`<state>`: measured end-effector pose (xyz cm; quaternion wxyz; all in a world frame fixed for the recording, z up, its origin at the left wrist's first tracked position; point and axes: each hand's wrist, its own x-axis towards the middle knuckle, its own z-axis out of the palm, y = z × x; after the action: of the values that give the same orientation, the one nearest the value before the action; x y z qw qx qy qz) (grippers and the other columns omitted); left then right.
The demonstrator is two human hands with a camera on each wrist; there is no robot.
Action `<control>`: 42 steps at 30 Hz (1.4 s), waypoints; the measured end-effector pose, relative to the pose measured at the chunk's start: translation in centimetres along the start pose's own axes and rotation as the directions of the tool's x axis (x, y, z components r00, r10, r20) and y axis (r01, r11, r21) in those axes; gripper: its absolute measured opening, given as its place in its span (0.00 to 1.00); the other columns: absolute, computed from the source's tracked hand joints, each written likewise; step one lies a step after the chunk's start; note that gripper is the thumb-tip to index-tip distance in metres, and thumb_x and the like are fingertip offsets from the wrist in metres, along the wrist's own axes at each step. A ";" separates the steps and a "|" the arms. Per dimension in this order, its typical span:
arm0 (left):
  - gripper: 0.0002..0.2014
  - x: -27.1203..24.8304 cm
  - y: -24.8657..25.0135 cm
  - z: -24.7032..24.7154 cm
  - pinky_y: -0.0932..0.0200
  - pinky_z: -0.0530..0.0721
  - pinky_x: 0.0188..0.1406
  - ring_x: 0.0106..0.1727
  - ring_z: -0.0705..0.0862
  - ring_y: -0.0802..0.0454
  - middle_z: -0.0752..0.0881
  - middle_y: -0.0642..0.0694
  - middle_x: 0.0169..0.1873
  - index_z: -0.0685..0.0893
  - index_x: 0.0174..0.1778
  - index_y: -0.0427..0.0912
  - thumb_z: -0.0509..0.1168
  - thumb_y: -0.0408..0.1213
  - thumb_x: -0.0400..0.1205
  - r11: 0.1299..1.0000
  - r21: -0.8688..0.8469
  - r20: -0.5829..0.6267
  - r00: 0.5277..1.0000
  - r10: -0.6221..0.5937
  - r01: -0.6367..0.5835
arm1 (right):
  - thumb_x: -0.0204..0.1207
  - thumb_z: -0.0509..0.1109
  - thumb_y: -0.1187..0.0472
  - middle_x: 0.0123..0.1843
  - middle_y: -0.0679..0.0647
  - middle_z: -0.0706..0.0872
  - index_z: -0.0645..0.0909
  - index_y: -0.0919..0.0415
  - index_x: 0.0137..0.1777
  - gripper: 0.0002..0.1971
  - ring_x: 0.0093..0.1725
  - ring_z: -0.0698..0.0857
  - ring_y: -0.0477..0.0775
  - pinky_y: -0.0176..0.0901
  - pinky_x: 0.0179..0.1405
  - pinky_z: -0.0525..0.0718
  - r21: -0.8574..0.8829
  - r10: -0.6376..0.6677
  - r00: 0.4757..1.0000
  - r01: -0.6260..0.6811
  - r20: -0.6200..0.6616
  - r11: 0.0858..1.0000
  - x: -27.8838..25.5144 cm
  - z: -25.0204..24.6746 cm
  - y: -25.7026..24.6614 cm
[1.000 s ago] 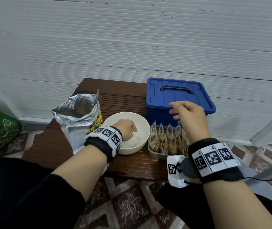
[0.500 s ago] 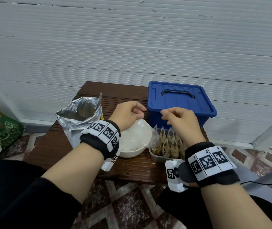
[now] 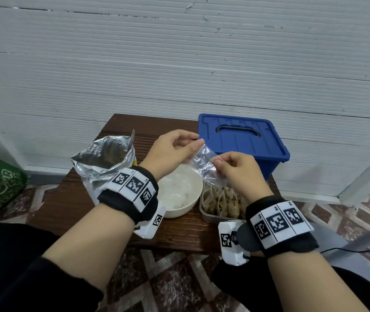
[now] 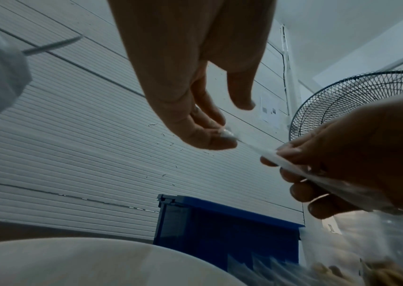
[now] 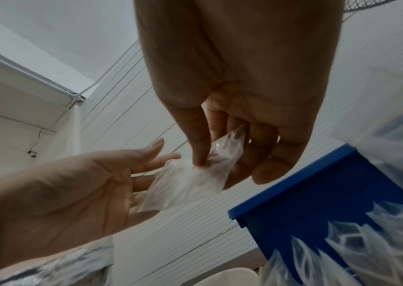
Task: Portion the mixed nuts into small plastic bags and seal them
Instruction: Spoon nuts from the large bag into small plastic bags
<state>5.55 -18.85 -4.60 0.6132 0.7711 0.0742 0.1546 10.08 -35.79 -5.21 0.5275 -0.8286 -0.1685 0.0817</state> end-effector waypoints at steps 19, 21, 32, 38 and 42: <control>0.31 -1.6 0.8 -0.6 0.60 0.83 0.56 0.46 0.83 0.55 0.85 0.48 0.53 0.86 0.62 0.55 0.83 0.42 0.61 0.996 -0.081 0.308 0.950 0.048 -0.024 | 0.82 0.64 0.65 0.34 0.52 0.82 0.83 0.65 0.44 0.08 0.33 0.78 0.48 0.37 0.33 0.73 0.206 0.152 0.975 -0.185 0.164 0.961 -0.6 0.0 -1.5; 0.29 -1.6 0.6 -0.5 0.53 0.84 0.61 0.54 0.85 0.52 0.85 0.50 0.59 0.88 0.58 0.58 0.83 0.49 0.60 0.997 -0.054 0.268 0.961 0.065 -0.053 | 0.81 0.65 0.63 0.36 0.51 0.83 0.85 0.63 0.44 0.09 0.36 0.79 0.47 0.37 0.34 0.73 0.198 0.145 0.977 -0.175 0.155 0.965 -0.7 0.0 -1.6; 0.29 -1.6 0.7 -0.7 0.57 0.80 0.66 0.60 0.82 0.67 0.87 0.60 0.55 0.86 0.58 0.53 0.83 0.51 0.61 0.910 0.317 0.188 0.958 0.216 -0.268 | 0.75 0.74 0.54 0.41 0.55 0.90 0.87 0.60 0.41 0.10 0.41 0.84 0.47 0.42 0.48 0.82 0.156 -0.017 0.999 0.021 -0.029 0.987 -1.0 -0.2 -2.3; 0.25 -1.7 0.3 -1.1 0.61 0.85 0.53 0.51 0.86 0.61 0.88 0.56 0.48 0.89 0.54 0.47 0.83 0.49 0.63 0.865 0.352 0.180 0.933 0.313 -0.358 | 0.74 0.74 0.60 0.43 0.59 0.90 0.86 0.56 0.40 0.03 0.42 0.85 0.53 0.48 0.48 0.84 0.131 -0.019 0.998 0.027 -0.062 0.991 -0.5 0.3 -1.9; 0.23 -1.4 0.2 -1.7 0.70 0.82 0.47 0.48 0.86 0.63 0.88 0.57 0.46 0.90 0.53 0.48 0.82 0.49 0.63 0.857 0.368 0.148 0.932 0.330 -0.362 | 0.80 0.68 0.53 0.41 0.54 0.89 0.86 0.55 0.38 0.11 0.38 0.82 0.40 0.32 0.41 0.79 0.179 -0.079 0.996 0.086 -0.044 0.980 -0.8 0.3 -2.5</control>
<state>3.67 -17.79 -4.29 0.4123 0.8836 -0.0607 0.2137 8.78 -34.86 -3.11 0.6063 -0.7711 -0.1850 0.0597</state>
